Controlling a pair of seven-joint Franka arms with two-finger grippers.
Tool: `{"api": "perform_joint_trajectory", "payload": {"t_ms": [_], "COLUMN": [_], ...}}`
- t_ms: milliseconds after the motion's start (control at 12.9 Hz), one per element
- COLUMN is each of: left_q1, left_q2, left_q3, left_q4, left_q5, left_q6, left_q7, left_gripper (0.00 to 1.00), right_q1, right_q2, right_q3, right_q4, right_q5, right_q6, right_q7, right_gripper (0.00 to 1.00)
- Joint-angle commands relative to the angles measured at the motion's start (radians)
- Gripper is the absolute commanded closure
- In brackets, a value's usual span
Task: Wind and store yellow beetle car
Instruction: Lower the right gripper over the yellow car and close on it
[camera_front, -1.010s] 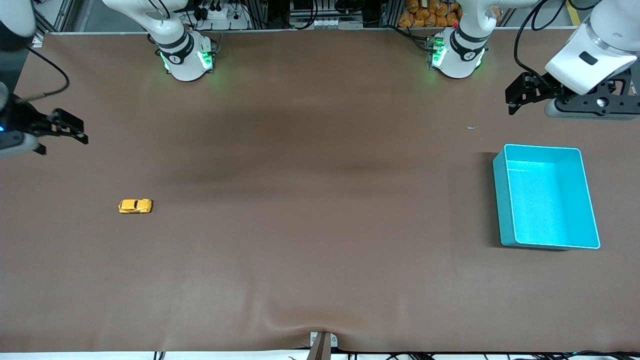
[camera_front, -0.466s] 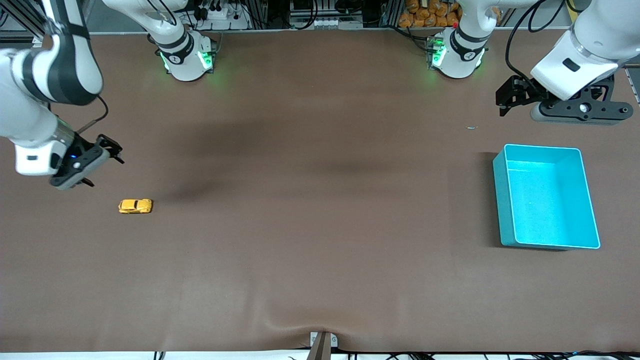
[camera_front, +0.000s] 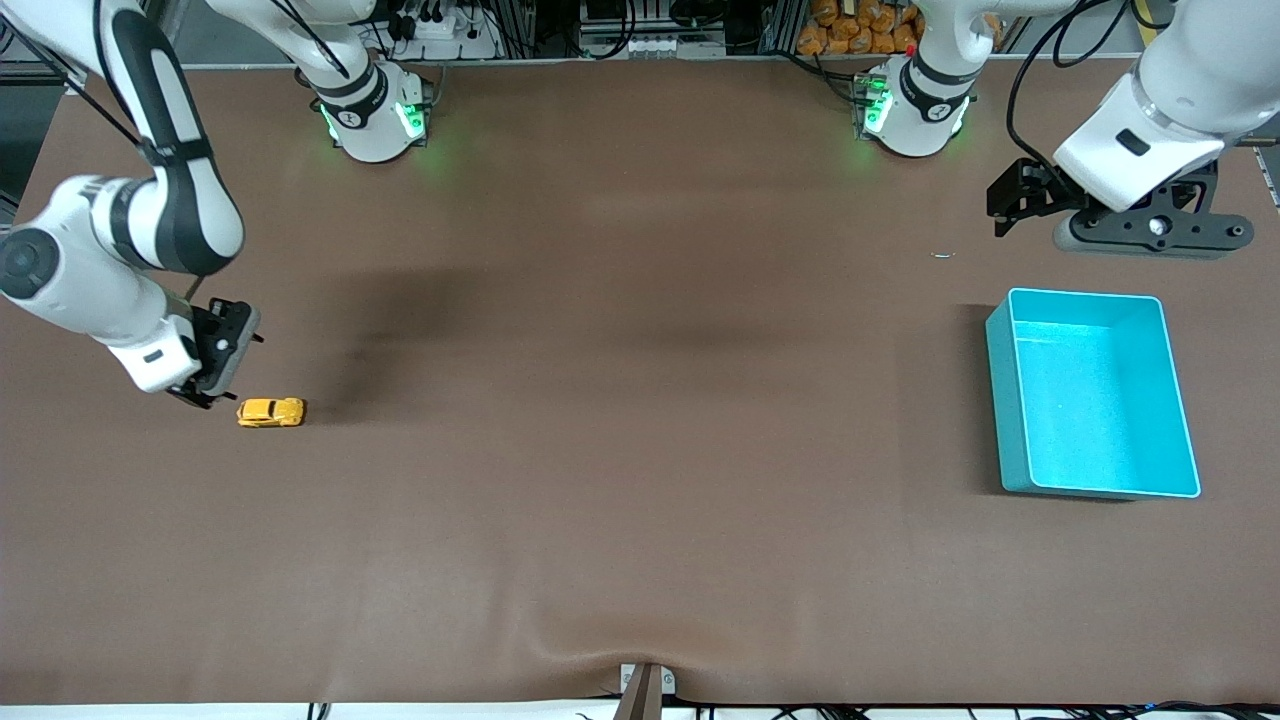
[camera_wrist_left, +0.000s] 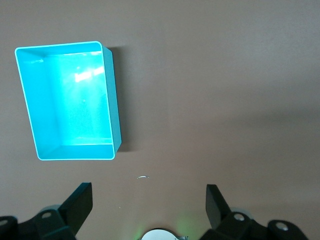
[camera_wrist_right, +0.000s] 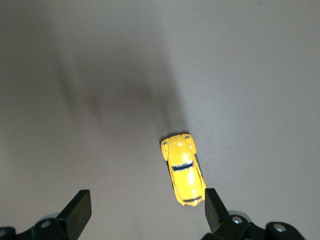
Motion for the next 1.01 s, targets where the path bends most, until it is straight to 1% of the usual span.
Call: {"api": "perform_joint_trajectory", "payload": {"t_ms": [0,233,311,466,699,932], "left_q1": [0.004,0.004,0.004,0.004,0.004,-0.002], "left_q2": [-0.003,-0.003,-0.002,-0.002,0.0,0.0], "left_q3": [-0.004,-0.004,-0.004,-0.004,-0.004,-0.004], "left_q4": [0.002,0.002,0.003,0.003,0.0,0.0], "left_q5": [-0.01,-0.01,-0.01,-0.01,-0.011,-0.011], "left_q6": [0.006,0.006,0.007,0.007,0.007,0.004], "left_q7": [-0.009,-0.009,-0.009,-0.009,-0.009,-0.009], "left_gripper": [0.0,0.0,0.0,0.0,0.0,0.0], "right_q1": [-0.007,-0.024,-0.028,-0.022,-0.027,-0.03], "right_q2": [0.074,0.212,0.24,0.251,0.263,0.275], "right_q3": [0.009,0.005,0.008,0.009,0.008,0.008], "right_q4": [0.023,0.136,0.156,0.164,0.176,0.176], "right_q5": [-0.009,0.004,0.004,0.004,0.003,0.003], "right_q6": [0.062,0.06,0.063,0.065,0.067,0.065], "right_q7": [-0.063,-0.164,-0.17,-0.172,-0.216,-0.225], "right_gripper": [0.0,0.0,0.0,0.0,0.11,0.18]}}
